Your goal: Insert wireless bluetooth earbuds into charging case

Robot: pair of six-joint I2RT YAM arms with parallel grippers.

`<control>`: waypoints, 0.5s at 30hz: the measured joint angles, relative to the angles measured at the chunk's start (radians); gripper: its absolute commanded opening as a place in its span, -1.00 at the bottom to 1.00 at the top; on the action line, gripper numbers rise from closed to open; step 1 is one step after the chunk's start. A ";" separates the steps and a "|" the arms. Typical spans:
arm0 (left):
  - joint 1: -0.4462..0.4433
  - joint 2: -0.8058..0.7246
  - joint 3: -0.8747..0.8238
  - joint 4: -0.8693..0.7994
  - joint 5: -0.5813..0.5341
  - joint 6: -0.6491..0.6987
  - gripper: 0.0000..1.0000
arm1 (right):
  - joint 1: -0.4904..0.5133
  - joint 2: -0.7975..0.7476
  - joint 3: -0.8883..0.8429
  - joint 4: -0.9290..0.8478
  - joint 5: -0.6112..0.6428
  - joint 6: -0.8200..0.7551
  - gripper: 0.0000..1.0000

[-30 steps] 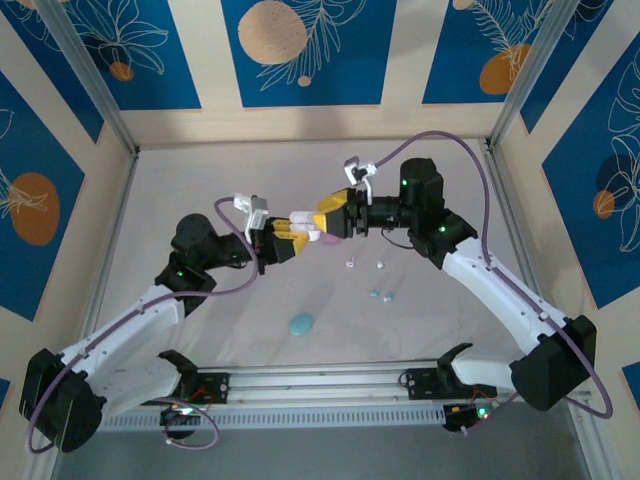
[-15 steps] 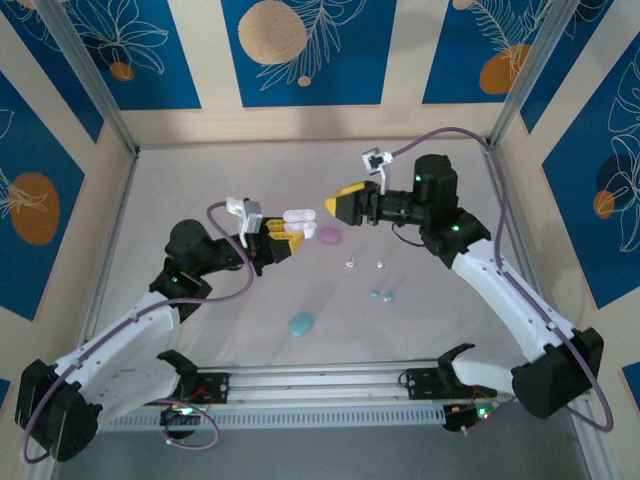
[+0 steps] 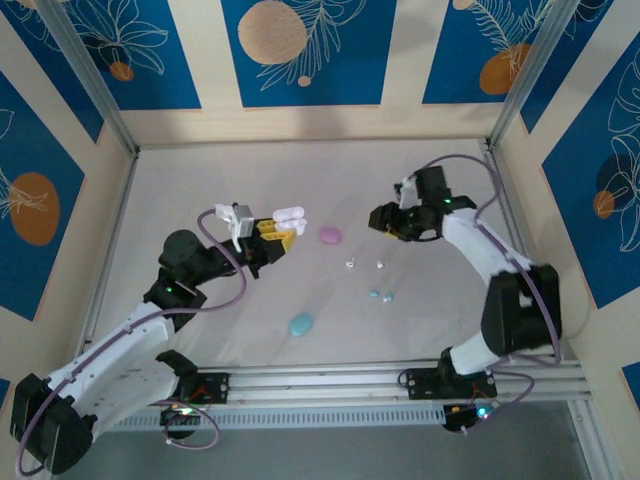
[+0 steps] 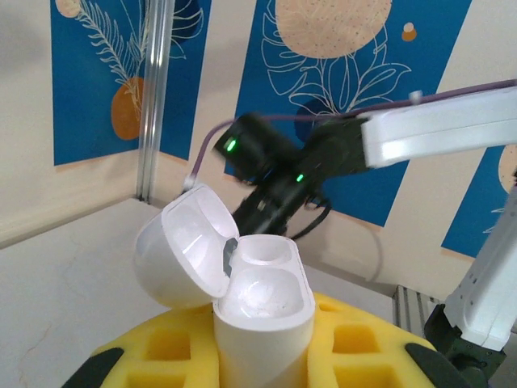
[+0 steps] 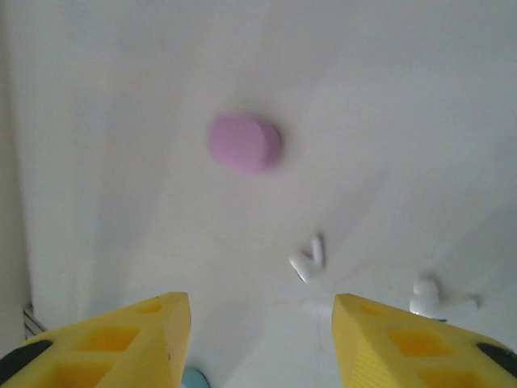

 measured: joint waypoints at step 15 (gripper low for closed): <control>0.000 -0.087 -0.004 -0.082 -0.041 0.001 -0.62 | 0.204 0.475 0.376 -0.143 0.091 -0.116 -0.04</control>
